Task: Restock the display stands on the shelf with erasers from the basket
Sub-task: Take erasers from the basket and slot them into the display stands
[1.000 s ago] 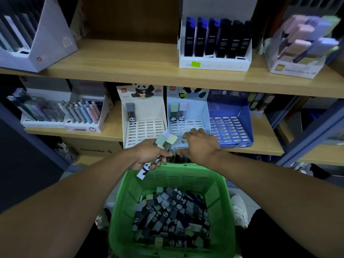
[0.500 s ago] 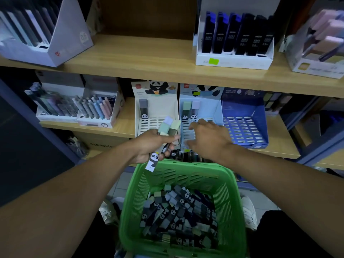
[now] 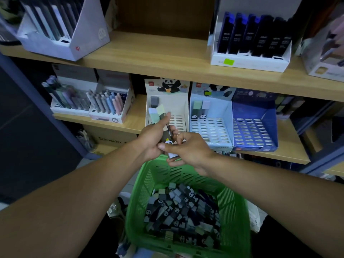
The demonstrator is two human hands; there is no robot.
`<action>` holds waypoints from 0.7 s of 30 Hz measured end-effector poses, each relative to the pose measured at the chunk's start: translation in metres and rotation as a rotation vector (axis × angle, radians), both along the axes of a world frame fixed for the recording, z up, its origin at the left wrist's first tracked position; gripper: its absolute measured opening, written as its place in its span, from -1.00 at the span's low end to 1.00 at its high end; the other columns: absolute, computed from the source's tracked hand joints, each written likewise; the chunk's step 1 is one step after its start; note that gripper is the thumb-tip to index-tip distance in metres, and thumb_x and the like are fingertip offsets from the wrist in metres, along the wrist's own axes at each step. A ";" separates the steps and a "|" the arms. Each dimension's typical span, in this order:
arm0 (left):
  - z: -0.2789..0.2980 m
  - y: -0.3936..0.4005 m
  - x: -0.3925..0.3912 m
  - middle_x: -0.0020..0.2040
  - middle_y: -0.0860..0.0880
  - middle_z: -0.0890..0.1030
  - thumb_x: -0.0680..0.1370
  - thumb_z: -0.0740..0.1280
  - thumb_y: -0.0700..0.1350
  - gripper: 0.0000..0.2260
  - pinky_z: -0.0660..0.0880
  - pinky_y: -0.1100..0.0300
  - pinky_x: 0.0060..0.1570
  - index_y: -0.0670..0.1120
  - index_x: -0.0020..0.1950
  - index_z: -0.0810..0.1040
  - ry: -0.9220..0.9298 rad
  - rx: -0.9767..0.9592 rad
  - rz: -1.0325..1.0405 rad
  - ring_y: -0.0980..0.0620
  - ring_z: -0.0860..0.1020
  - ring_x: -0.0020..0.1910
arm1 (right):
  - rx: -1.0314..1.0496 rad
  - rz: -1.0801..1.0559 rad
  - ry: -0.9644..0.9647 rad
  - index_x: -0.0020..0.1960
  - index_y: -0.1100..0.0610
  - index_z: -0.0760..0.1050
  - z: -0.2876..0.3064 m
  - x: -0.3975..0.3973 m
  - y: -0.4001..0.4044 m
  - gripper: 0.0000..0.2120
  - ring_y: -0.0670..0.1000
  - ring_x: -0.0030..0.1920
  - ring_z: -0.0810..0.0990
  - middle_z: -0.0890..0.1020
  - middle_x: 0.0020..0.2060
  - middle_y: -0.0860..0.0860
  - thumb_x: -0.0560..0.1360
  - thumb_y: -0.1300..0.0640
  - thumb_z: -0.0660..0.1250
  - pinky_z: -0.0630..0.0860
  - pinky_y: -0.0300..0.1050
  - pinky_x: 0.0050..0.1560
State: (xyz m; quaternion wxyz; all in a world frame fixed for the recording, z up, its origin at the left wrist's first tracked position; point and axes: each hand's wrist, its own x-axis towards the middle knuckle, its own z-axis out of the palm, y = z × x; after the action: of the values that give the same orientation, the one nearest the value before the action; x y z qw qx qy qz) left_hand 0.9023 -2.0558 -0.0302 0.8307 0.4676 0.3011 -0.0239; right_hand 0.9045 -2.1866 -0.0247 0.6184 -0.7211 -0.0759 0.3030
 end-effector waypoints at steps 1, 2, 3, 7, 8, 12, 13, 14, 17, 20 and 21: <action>0.000 0.002 0.000 -0.36 -0.04 0.58 0.55 0.41 0.09 -0.71 0.58 0.12 -0.26 -0.14 -0.07 0.53 -0.004 0.018 0.041 -0.01 0.56 -0.38 | -0.007 0.009 0.020 -0.20 0.15 0.32 0.001 0.001 0.001 -0.59 0.10 -0.26 0.71 0.64 -0.15 0.12 0.37 0.18 0.60 0.69 0.01 -0.21; 0.000 0.003 0.000 -0.37 -0.04 0.58 0.57 0.40 0.09 -0.71 0.58 0.14 -0.29 -0.14 -0.05 0.53 -0.008 0.044 0.100 0.01 0.55 -0.41 | -0.034 0.041 0.043 -0.15 0.16 0.37 0.001 0.002 0.001 -0.62 0.07 -0.23 0.72 0.67 -0.11 0.13 0.37 0.18 0.60 0.69 0.00 -0.21; 0.000 0.005 0.000 -0.36 -0.04 0.58 0.58 0.38 0.07 -0.73 0.58 0.15 -0.32 -0.14 -0.04 0.53 -0.011 0.083 0.174 0.02 0.55 -0.43 | -0.071 0.087 0.071 -0.06 0.16 0.42 0.002 0.003 0.001 -0.63 0.05 -0.20 0.73 0.70 -0.06 0.15 0.36 0.17 0.61 0.69 -0.02 -0.19; -0.005 0.025 0.000 -0.30 -0.05 0.55 0.66 0.29 -0.03 -0.90 0.62 0.06 -0.25 -0.05 0.04 0.49 -0.044 0.292 0.386 0.00 0.55 -0.35 | -0.134 0.190 0.194 0.20 0.13 0.52 0.005 0.014 -0.001 -0.55 0.05 -0.06 0.74 0.73 0.01 0.10 0.38 0.12 0.58 0.68 -0.09 -0.10; -0.007 0.032 0.000 -0.31 -0.07 0.54 0.66 0.28 -0.04 -0.85 0.64 0.07 -0.31 -0.09 0.15 0.49 -0.053 0.298 0.408 0.01 0.54 -0.40 | -0.107 0.165 0.223 0.19 0.13 0.54 0.005 0.018 -0.002 -0.59 0.06 -0.05 0.74 0.72 0.03 0.08 0.40 0.10 0.56 0.68 -0.10 -0.10; -0.014 0.044 -0.005 -0.36 -0.08 0.53 0.61 0.38 -0.09 -0.77 0.52 0.23 -0.50 -0.20 0.17 0.51 0.019 0.426 0.256 0.07 0.46 -0.52 | -0.084 -0.039 0.157 0.19 0.15 0.60 -0.003 0.043 0.004 -0.65 0.04 -0.02 0.69 0.70 0.05 0.05 0.47 0.02 0.49 0.65 -0.12 -0.04; -0.015 0.042 -0.008 -0.37 -0.08 0.54 0.56 0.44 -0.10 -0.78 0.49 0.25 -0.53 -0.21 0.10 0.54 0.039 0.486 0.192 0.08 0.46 -0.52 | -0.104 -0.094 0.113 0.22 0.17 0.59 -0.006 0.050 0.009 -0.61 0.02 -0.03 0.64 0.68 0.08 0.05 0.47 0.01 0.49 0.62 -0.10 0.05; -0.017 0.040 -0.010 -0.37 -0.07 0.55 0.53 0.49 -0.12 -0.78 0.47 0.26 -0.55 -0.22 0.04 0.56 0.046 0.540 0.147 0.09 0.48 -0.53 | -0.115 -0.143 0.069 0.25 0.18 0.58 -0.010 0.056 0.014 -0.58 0.01 -0.04 0.61 0.67 0.11 0.05 0.47 0.00 0.50 0.58 -0.09 0.14; -0.021 0.033 -0.012 -0.21 -0.09 0.65 0.52 0.49 -0.18 -0.86 0.47 0.26 -0.55 -0.12 -0.01 0.55 0.032 0.663 0.034 0.06 0.60 -0.45 | -0.132 -0.200 -0.170 0.18 0.19 0.59 -0.016 0.072 0.032 -0.67 0.01 -0.05 0.65 0.67 0.01 0.01 0.49 0.06 0.51 0.61 -0.12 0.06; -0.028 0.029 -0.015 -0.12 -0.07 0.67 0.55 0.43 -0.21 -0.86 0.49 0.26 -0.53 -0.06 0.05 0.52 0.052 0.775 -0.087 0.01 0.66 -0.36 | -0.245 -0.116 -0.501 -0.28 0.11 0.47 -0.020 0.086 0.052 -0.74 -0.19 -0.40 0.48 0.52 -0.41 -0.06 0.54 0.15 0.44 0.38 -0.29 -0.37; -0.031 0.029 -0.015 -0.12 -0.08 0.67 0.56 0.42 -0.21 -0.85 0.49 0.26 -0.53 -0.08 0.09 0.53 0.056 0.795 -0.097 0.01 0.67 -0.34 | -0.275 -0.098 -0.577 -0.35 0.09 0.39 -0.023 0.092 0.059 -0.66 -0.20 -0.45 0.42 0.45 -0.47 -0.07 0.56 0.18 0.41 0.33 -0.25 -0.39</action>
State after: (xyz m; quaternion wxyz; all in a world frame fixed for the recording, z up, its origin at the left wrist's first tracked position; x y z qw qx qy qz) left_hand 0.8871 -2.0266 -0.0612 0.5744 0.7654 0.2870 0.0425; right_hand 0.9963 -2.1275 -0.0474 0.4822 -0.8567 -0.1717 0.0636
